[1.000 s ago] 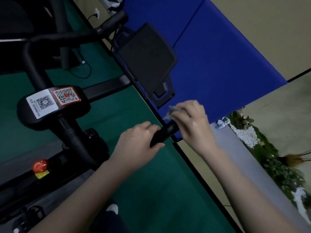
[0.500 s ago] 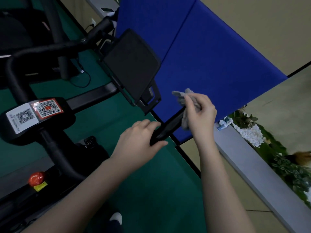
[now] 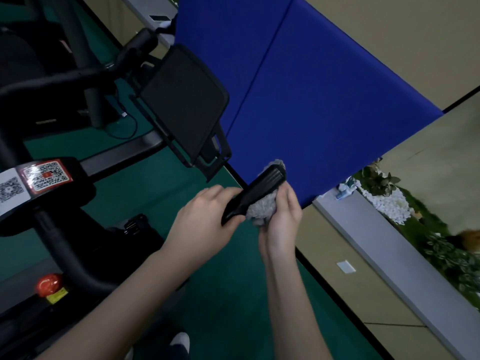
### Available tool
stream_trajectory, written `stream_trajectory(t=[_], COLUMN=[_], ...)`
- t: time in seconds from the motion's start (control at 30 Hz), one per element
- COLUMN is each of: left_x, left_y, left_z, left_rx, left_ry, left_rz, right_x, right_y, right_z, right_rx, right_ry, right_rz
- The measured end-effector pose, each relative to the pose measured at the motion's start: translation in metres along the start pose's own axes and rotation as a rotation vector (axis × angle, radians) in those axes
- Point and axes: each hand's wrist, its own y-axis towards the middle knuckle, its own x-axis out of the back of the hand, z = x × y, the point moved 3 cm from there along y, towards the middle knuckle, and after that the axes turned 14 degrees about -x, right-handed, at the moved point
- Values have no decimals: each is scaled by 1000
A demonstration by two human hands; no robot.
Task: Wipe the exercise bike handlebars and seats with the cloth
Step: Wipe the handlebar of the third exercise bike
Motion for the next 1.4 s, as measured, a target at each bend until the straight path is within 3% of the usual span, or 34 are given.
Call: stream_trajectory(t=[0.3,0.67,0.8,1.03,1.4], left_x=[3,23,29,27,-55], left_y=[2,-16,-20,-25,-32], left_z=[2,8,4,-19,-59], left_rx=[4,-19,-90,-295,-490], left_ry=[-61,-47,-54,76,249], left_rz=[6,93,80,108,358], right_x=[-4,7,23,68,153], right_y=[-5,-39,-62,-94,-107], right_z=[-15,-37,-37,-17,-5], right_rx=[-215,-139,-75,14,24], right_ry=[100,-392,-557,-395,-256], right_rz=[165,122,47,-294,-424])
